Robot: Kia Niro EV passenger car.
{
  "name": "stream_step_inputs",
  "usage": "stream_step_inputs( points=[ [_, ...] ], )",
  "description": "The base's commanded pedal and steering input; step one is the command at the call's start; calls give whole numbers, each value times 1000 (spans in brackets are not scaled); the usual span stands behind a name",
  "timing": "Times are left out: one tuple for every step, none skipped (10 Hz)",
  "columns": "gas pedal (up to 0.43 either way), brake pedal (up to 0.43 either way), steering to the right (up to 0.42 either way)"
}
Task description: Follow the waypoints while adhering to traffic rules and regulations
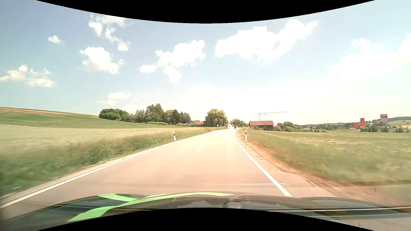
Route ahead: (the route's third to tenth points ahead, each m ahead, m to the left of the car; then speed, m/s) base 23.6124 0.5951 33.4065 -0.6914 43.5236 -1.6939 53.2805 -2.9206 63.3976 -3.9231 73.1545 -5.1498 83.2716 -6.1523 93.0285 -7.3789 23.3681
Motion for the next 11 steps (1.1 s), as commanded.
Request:
stream_step_inputs(
  points=[
    [280, 0, 18],
    [280, 0, 18],
    [268, 0, 15],
    [268, 0, 10],
    [268, 0, 9],
    [268, 0, 10],
    [268, 0, 11],
    [268, 0, 11],
    [268, 0, 11],
    [248, 0, 11],
    [197, 0, 11]
  ],
)
